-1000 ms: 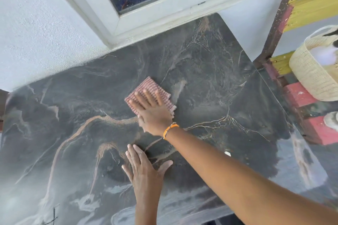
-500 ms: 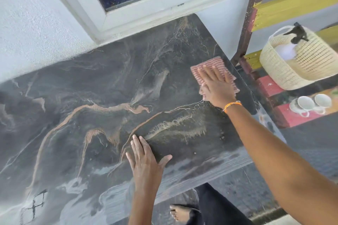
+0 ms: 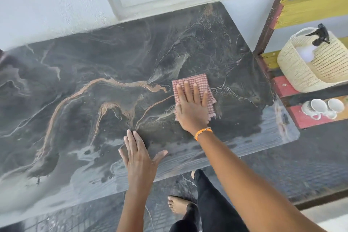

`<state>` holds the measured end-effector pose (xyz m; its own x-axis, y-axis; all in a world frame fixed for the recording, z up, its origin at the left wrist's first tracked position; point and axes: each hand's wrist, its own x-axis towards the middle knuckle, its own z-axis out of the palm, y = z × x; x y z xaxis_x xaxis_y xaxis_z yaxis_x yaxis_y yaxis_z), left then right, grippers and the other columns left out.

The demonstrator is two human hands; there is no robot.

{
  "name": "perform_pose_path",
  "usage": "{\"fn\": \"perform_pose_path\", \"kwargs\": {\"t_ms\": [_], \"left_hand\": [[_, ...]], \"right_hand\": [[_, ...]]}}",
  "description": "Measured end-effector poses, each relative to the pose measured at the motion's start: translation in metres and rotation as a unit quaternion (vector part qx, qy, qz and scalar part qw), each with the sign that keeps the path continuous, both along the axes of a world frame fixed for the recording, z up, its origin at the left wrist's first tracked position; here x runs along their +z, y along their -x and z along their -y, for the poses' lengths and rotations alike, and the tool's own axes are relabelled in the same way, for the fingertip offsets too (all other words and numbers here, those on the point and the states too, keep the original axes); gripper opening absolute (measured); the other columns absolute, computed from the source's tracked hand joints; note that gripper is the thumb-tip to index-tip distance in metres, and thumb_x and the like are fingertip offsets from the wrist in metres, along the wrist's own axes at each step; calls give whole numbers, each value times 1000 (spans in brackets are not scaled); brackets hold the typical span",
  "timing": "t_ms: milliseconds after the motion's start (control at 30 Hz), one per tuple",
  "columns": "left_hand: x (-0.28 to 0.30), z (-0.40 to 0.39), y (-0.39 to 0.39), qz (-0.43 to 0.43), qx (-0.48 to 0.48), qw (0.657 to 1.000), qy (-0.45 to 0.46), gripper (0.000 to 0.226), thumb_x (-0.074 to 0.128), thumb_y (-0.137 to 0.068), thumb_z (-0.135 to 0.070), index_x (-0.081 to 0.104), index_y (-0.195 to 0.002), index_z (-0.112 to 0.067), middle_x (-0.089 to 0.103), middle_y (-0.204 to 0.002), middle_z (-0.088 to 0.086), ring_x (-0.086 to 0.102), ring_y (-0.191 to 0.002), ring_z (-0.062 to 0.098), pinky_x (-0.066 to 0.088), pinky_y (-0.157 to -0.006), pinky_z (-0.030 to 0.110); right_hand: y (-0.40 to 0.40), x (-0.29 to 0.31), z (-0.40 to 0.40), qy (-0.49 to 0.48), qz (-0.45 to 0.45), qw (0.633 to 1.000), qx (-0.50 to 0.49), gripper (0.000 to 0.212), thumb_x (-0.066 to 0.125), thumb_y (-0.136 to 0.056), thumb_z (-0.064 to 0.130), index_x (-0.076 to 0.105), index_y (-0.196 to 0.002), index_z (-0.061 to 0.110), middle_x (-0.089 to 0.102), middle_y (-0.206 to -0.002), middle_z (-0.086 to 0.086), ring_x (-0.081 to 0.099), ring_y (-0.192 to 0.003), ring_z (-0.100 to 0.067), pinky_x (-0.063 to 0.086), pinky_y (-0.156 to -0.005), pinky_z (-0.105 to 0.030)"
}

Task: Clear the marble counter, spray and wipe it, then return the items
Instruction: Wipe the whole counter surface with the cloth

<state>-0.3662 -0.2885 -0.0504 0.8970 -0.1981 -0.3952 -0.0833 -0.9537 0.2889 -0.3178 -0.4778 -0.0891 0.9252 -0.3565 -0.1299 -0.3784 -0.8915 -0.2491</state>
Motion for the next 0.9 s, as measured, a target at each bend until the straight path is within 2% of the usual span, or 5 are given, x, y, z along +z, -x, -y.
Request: {"fn": "perform_pose_path", "kwargs": {"t_ms": [133,233,400,733,900], "left_hand": [[4,-31,9,2,44,999,-4,142,-8,-40,-96,-4,-147,-3,-11,-158,12,-10,-146,28,-5,-115,49],[1,-56,17,7,80,997,-3,117,34,-66,-79,-3,-147,-2,-11,-158,12,-13,-145,27,-4,-116,50],[-5,-95,27,10,116,993,13,111,54,-76,-62,-7,-147,-1,-15,-157,13,-16,-144,28,-7,-115,50],[-14,-137,39,22,100,994,28,116,50,-73,-68,-15,-145,-4,-22,-155,10,-20,-143,29,-7,-115,47],[-18,-170,37,45,123,991,21,113,53,-76,-64,-15,-145,-4,-24,-154,6,-19,-144,29,-4,-116,48]], "right_hand": [[-27,6,-85,-29,-1,992,125,59,29,-95,36,6,-149,30,0,-160,2,-6,-147,-27,-15,-112,-51],[-24,5,-126,-15,-12,964,265,57,31,-96,37,8,-148,33,1,-159,4,-5,-147,-24,-14,-114,-51],[-4,0,-96,25,11,907,421,56,33,-96,40,8,-146,39,4,-158,10,-3,-146,-15,-10,-116,-44],[48,3,-132,17,14,1000,-10,58,29,-95,35,12,-150,24,5,-159,-2,3,-147,-28,2,-116,-52],[40,1,-210,-3,0,1000,-15,62,27,-95,40,9,-149,16,5,-159,-9,1,-146,-34,0,-114,-57]]}}
